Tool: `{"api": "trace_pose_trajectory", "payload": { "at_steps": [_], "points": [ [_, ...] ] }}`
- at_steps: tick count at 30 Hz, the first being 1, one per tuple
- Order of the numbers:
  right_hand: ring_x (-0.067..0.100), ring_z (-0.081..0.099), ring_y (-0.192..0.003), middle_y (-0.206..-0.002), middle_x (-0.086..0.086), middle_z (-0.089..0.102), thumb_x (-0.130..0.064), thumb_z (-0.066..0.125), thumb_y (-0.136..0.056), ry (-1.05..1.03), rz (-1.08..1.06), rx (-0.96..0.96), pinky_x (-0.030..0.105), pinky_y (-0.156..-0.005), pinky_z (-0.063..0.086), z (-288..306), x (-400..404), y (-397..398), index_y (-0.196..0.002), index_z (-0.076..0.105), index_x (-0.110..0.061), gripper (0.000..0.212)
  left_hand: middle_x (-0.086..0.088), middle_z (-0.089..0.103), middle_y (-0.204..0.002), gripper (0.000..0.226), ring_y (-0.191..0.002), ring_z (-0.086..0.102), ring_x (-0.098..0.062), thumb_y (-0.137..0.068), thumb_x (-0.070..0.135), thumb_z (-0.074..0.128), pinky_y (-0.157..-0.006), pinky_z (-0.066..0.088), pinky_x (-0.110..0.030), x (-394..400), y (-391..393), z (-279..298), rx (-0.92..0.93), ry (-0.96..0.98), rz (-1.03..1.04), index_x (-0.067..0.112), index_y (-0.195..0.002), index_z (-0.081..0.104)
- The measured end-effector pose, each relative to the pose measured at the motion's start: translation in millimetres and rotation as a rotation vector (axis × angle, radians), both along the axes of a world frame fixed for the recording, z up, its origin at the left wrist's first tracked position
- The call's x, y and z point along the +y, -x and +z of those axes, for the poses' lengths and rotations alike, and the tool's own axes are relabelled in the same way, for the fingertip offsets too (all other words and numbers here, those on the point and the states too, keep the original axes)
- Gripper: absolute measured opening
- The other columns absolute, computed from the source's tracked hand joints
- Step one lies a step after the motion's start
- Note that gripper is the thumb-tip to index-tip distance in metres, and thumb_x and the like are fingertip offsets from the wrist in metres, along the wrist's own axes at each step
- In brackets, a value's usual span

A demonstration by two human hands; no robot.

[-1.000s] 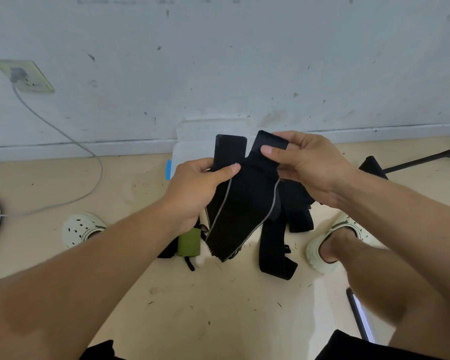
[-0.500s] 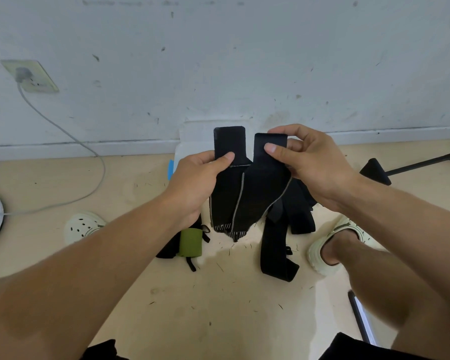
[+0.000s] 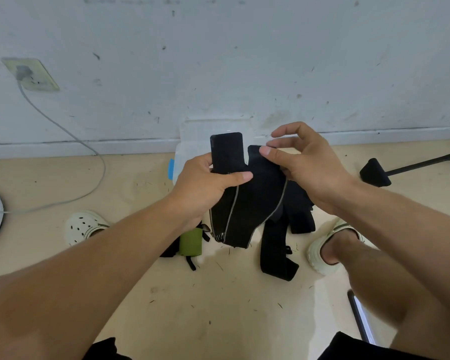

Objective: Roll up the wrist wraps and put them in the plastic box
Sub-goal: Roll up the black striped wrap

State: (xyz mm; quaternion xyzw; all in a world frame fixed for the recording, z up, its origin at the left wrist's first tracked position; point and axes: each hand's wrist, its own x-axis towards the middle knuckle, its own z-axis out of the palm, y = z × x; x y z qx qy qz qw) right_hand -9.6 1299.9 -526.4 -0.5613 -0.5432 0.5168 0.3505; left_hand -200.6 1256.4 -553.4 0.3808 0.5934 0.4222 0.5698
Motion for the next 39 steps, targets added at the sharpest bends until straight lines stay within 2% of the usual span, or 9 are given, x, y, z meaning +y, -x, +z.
{"api": "trace_pose_trajectory", "payload": {
  "at_steps": [5,9,14,19,25,27,32,35,39],
  "points": [
    [0.012,0.076,-0.082,-0.087,-0.004,0.079,-0.044,0.082,-0.084,-0.002,0.247,-0.227,0.023,-0.078,0.056,1.9,-6.7,-2.0,-0.102,0.075,-0.033,0.023,0.0,0.081,-0.105,0.034,-0.099,0.078,-0.018,-0.083,0.015,0.086,-0.086,0.061,-0.032,1.3,4.5,4.4,-0.05,0.012,0.0,0.014,-0.116,0.075],
    [0.016,0.077,-0.09,-0.093,-0.002,0.08,-0.038,0.081,-0.086,-0.028,0.248,-0.209,0.032,-0.091,0.059,-0.9,-5.5,-2.1,-0.098,0.078,-0.024,0.019,0.004,0.081,-0.106,0.037,-0.099,0.077,-0.012,-0.082,0.015,0.087,-0.086,0.059,-0.026,0.5,3.8,4.3,-0.018,-0.011,0.008,0.016,-0.117,0.075],
    [0.017,0.078,-0.09,-0.094,0.001,0.081,-0.031,0.079,-0.089,-0.004,0.248,-0.182,0.042,-0.098,0.059,-0.5,-2.8,-3.3,-0.101,0.077,-0.017,0.018,-0.002,0.08,-0.111,0.038,-0.101,0.077,-0.02,-0.09,0.018,0.081,-0.097,0.06,-0.044,2.9,4.1,2.6,-0.081,0.016,0.07,0.016,-0.126,0.071],
    [0.027,0.076,-0.094,-0.094,-0.001,0.08,-0.033,0.077,-0.092,-0.06,0.231,-0.218,0.05,-0.098,0.057,-3.4,-3.8,0.4,-0.095,0.076,-0.023,0.011,0.0,0.081,-0.101,0.037,-0.093,0.079,-0.018,-0.092,0.021,0.08,-0.092,0.062,-0.045,2.3,0.4,0.5,-0.051,-0.016,0.196,0.02,-0.126,0.064],
    [0.011,0.074,-0.085,-0.091,-0.005,0.079,-0.03,0.071,-0.097,-0.091,0.185,-0.232,0.027,-0.081,0.054,-1.2,-3.6,1.4,-0.093,0.072,-0.024,0.007,-0.001,0.079,-0.098,0.032,-0.09,0.077,-0.017,-0.092,0.024,0.079,-0.073,0.06,-0.029,7.4,8.3,3.4,0.006,-0.042,0.444,0.022,-0.12,0.063],
    [0.014,0.076,-0.086,-0.089,-0.004,0.079,-0.028,0.072,-0.096,-0.071,0.289,-0.193,0.028,-0.082,0.056,2.3,-6.8,1.7,-0.101,0.072,-0.024,0.006,0.001,0.079,-0.1,0.034,-0.09,0.076,-0.014,-0.092,0.026,0.08,-0.071,0.057,-0.023,6.6,9.5,6.4,0.061,-0.062,0.394,0.021,-0.121,0.063],
    [0.006,0.076,-0.096,-0.091,-0.008,0.081,-0.031,0.076,-0.092,0.054,0.302,-0.12,0.025,-0.091,0.052,1.6,-11.4,7.3,-0.143,0.054,-0.034,0.056,0.001,0.082,-0.092,0.025,-0.084,0.079,-0.015,-0.093,0.024,0.079,-0.073,0.064,-0.031,-2.9,0.3,11.3,0.034,-0.09,0.157,0.016,-0.114,0.068],
    [0.007,0.076,-0.097,-0.098,-0.003,0.081,-0.026,0.075,-0.093,0.145,0.345,-0.084,0.022,-0.086,0.051,1.3,-12.4,8.8,-0.126,0.071,-0.022,0.034,0.004,0.081,-0.096,0.019,-0.091,0.078,-0.011,-0.091,0.022,0.08,-0.083,0.061,-0.031,-2.5,0.3,9.7,0.025,-0.106,0.133,0.015,-0.108,0.074],
    [0.019,0.077,-0.09,-0.095,0.004,0.081,-0.022,0.076,-0.092,0.214,0.221,0.029,0.041,-0.093,0.059,-3.1,-14.5,12.0,-0.1,0.076,-0.012,0.013,0.009,0.075,-0.095,0.024,-0.088,0.071,-0.003,-0.086,0.036,0.084,-0.08,0.055,-0.015,-2.5,-1.3,9.1,0.16,-0.174,0.269,0.024,-0.102,0.072]
  ]
}}
